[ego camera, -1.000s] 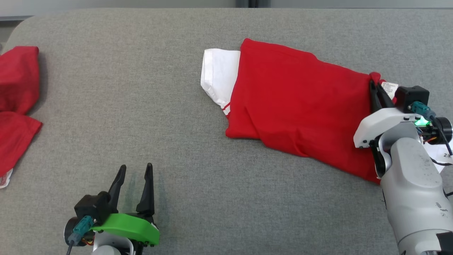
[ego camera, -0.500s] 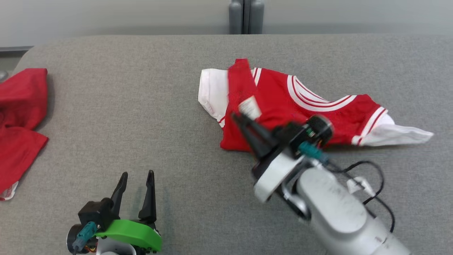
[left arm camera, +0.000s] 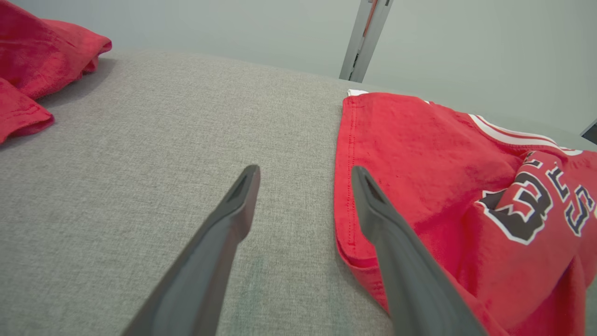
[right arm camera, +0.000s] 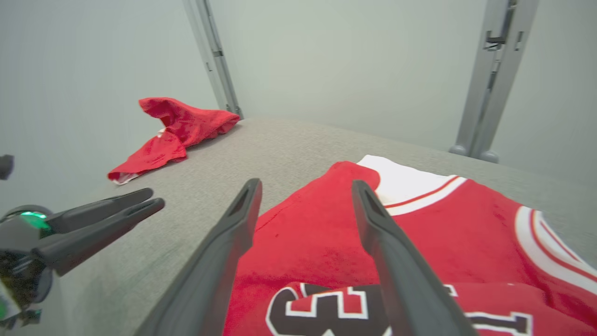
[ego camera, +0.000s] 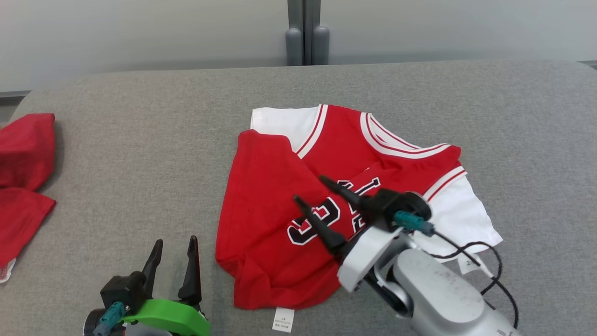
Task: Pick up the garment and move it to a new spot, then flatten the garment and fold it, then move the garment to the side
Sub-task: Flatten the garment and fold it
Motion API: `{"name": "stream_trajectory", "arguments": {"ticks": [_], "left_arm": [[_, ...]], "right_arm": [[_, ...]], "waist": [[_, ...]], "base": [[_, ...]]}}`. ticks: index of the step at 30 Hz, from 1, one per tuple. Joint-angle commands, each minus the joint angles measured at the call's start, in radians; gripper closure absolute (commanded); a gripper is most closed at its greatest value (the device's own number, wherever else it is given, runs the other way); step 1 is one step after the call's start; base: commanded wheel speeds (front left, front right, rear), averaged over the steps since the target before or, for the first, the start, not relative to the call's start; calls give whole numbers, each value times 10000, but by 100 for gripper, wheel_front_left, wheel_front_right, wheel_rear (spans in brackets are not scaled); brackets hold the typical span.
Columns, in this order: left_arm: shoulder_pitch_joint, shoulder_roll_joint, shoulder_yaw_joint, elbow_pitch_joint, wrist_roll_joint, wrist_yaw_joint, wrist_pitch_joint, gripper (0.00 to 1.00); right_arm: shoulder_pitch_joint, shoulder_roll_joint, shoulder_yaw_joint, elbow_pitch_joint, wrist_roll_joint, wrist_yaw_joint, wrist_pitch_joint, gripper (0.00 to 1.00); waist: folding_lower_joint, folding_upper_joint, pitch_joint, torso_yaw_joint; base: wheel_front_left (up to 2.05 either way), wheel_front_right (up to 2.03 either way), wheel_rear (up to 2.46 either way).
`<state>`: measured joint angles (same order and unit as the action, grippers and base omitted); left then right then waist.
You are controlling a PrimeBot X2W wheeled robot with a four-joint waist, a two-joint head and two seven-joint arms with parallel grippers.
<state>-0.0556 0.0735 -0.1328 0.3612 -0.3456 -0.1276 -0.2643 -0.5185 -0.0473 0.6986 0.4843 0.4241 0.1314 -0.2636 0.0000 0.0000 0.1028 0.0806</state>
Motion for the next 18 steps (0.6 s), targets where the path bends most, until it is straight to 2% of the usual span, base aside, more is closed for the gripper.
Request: {"name": "stream_trajectory", "arguments": {"ticks": [1, 5, 9, 13, 18], "left_arm": [[116, -15, 61, -1, 131, -48, -2, 0], [92, -55, 187, 45, 239, -48, -2, 0], [152, -94, 241, 64, 304, -49, -2, 0], [274, -111, 246, 209, 316, -49, -2, 0], [203, -127, 285, 479, 42, -49, -2, 0]], "right_arm": [[271, -60, -629, -58, -342, -14, -16, 0], [889, -52, -2837, -429, -1497, -14, -16, 0], [1606, -48, -4312, -851, -2208, -14, -16, 0], [2412, -45, -5197, -1035, -2151, -14, -16, 0], [3086, -63, -5532, -1196, -2134, -14, -16, 0]], "waist": [[0, 0, -54, -172], [0, 0, -123, -426], [0, 0, -240, -672], [0, 0, -418, -915], [0, 0, -527, -1163]], "base": [[0, 0, 0], [0, 0, 0], [0, 0, 0], [0, 0, 0], [0, 0, 0]]}}
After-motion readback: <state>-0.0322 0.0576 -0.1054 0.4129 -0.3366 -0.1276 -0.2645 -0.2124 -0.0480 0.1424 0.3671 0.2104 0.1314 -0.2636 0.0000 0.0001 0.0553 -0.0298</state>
